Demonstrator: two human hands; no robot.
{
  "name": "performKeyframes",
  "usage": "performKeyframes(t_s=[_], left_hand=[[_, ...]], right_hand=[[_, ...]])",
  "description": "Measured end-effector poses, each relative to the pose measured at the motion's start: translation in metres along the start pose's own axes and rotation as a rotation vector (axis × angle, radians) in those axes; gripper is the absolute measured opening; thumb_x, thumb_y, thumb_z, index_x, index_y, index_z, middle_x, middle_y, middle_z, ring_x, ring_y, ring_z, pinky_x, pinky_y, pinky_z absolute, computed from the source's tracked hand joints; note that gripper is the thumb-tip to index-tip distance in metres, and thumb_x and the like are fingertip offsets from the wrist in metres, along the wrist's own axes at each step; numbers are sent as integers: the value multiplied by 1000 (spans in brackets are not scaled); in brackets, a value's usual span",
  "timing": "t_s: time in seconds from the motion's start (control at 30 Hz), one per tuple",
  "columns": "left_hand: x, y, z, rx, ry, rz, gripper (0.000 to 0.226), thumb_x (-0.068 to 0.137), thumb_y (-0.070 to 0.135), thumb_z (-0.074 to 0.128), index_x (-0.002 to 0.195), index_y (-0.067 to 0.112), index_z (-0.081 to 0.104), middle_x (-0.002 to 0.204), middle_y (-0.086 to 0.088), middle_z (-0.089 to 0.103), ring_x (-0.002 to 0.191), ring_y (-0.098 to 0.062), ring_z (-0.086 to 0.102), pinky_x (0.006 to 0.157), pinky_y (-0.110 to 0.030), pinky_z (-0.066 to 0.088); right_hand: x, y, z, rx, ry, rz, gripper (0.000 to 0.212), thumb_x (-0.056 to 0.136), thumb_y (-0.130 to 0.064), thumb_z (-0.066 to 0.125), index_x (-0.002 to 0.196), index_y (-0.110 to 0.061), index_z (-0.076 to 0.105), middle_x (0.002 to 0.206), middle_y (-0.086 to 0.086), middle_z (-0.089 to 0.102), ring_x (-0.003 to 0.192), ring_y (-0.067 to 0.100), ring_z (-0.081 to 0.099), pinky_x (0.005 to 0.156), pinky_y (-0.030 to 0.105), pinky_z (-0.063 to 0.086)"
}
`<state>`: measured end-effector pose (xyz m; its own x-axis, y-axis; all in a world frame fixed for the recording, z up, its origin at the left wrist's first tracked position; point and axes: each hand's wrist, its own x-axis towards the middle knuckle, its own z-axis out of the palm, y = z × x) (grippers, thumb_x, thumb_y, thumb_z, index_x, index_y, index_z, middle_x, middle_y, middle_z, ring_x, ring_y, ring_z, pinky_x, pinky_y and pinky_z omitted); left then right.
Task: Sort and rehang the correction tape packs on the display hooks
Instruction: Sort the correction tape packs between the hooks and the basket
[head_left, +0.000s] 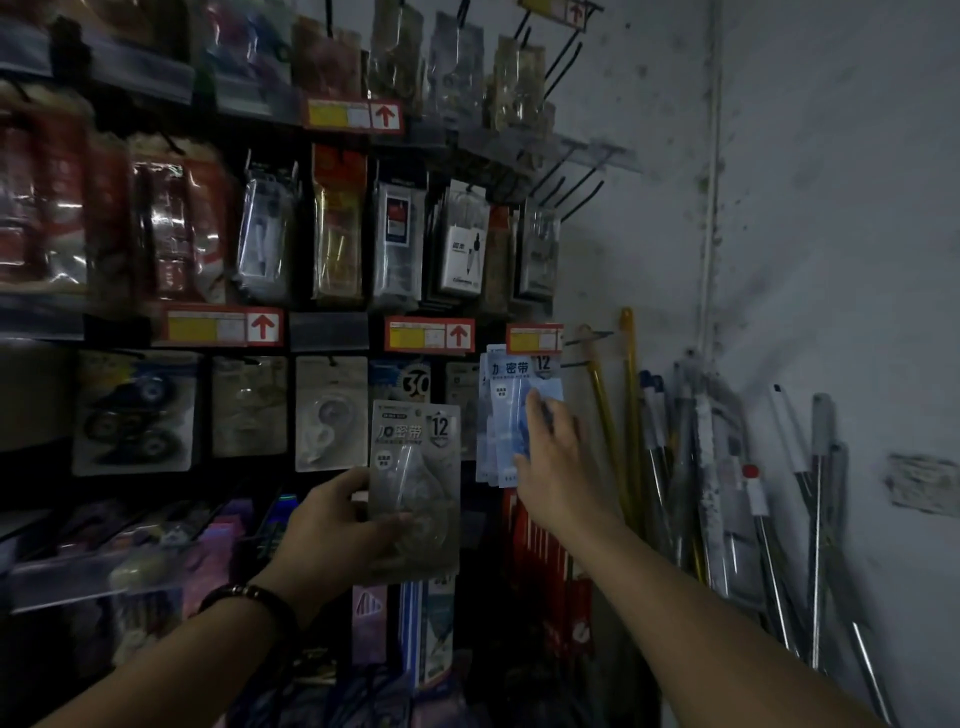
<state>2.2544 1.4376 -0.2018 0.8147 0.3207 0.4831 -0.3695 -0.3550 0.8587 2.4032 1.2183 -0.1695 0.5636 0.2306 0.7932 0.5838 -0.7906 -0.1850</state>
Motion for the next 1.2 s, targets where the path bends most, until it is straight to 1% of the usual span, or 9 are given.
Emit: performKeyframes(t_s=[0.13,0.3,0.53,0.7,0.83,0.97,1.03,1.1,1.2], left_hand=[[2,-3,0,-2,-26,6,40,87,6,85,120,23,73,102,-3,84,93,-22,82,85,-51,67],[0,-3,4,4,-59,16,39,89,5,84,119,27,74,102,-6,84,95,-24,82,88,-52,66],[-3,-2,3,14,-70,11,40,89,8,85,122,27,73,107,-4,83,98,-22,82,89,-51,66],[-4,-2,7,17,-60,1,41,89,7,84,123,27,73,108,-4,83,98,-20,81,89,-50,66],[-4,1,7,-19,-56,-17,42,89,8,84,123,30,72,107,-2,83,97,-19,82,86,-47,67],[-7,5,5,-41,-61,-23,39,90,10,83,122,29,72,107,-3,83,95,-21,82,83,-49,68],[-10,6,7,-66,-59,-41,38,91,12,83,123,31,71,109,-3,83,96,-23,82,83,-50,68],[-14,9,13,-99,-73,-58,35,92,14,82,120,32,72,109,-3,82,95,-23,82,79,-50,68],[-22,16,26,-146,-140,-52,33,91,13,83,115,33,74,105,-3,83,91,-25,83,73,-47,68]], right_hand=[[6,4,1,-4,-60,-31,92,105,-37,57,164,-28,-13,162,2,6,139,28,39,108,48,50],[12,6,-7,66,-70,0,86,107,-37,53,166,-28,-9,160,-1,10,146,27,30,117,47,42],[11,11,-12,20,-124,-13,80,108,-41,45,167,-27,-6,156,-4,12,142,23,32,102,38,48],[19,6,-7,-94,-141,7,84,105,-41,52,167,-26,-4,159,7,13,140,29,35,105,44,49],[15,-6,0,-129,-155,86,95,97,-34,68,166,-26,2,160,11,15,139,31,38,107,47,49],[-20,-18,-6,53,-15,-113,68,99,-50,56,157,-26,29,148,-2,27,131,22,46,100,41,53],[-51,-24,-9,136,-29,-258,77,94,-64,48,160,-36,22,149,-7,29,128,14,47,95,34,52],[-82,-27,-6,151,-93,-387,91,90,-69,51,164,-41,6,156,-10,26,132,11,43,98,33,50],[-109,-28,-1,208,-126,-371,101,88,-69,58,165,-46,-4,162,-16,15,139,10,36,103,32,49]])
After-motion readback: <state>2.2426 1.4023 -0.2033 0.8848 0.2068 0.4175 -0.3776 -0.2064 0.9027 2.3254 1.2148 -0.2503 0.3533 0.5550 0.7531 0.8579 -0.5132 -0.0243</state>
